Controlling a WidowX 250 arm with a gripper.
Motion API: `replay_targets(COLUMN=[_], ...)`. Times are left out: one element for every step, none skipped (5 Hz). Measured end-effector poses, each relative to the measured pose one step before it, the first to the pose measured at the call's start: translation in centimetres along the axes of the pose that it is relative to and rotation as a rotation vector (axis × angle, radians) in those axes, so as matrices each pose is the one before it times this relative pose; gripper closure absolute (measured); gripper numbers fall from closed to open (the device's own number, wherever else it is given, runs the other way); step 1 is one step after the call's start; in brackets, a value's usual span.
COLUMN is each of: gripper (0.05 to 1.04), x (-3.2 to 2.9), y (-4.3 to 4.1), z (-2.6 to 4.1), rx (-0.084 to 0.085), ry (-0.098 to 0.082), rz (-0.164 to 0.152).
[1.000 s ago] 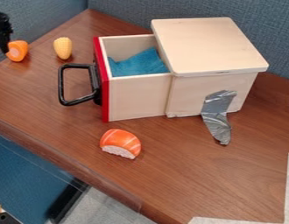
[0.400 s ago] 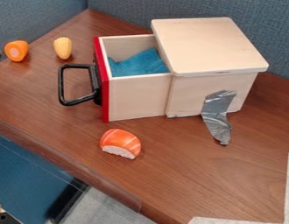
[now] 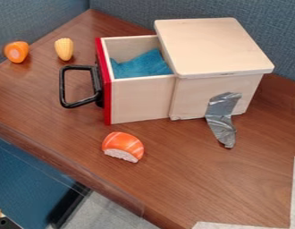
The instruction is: Put the toy into the drawer
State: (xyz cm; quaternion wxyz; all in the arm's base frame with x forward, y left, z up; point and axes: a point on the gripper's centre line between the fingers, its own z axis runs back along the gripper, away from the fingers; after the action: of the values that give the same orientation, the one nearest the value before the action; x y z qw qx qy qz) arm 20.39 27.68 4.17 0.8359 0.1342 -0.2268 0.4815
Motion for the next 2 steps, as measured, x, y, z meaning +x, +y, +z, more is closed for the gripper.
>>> replay_targets(gripper=[0.083,0.083], x=[0.227,-0.127], y=[0.64,0.548], z=[-0.975,-0.699], rx=[0.0499,0.0468], ry=[0.0185,0.0425], rz=[0.0265,0.0379])
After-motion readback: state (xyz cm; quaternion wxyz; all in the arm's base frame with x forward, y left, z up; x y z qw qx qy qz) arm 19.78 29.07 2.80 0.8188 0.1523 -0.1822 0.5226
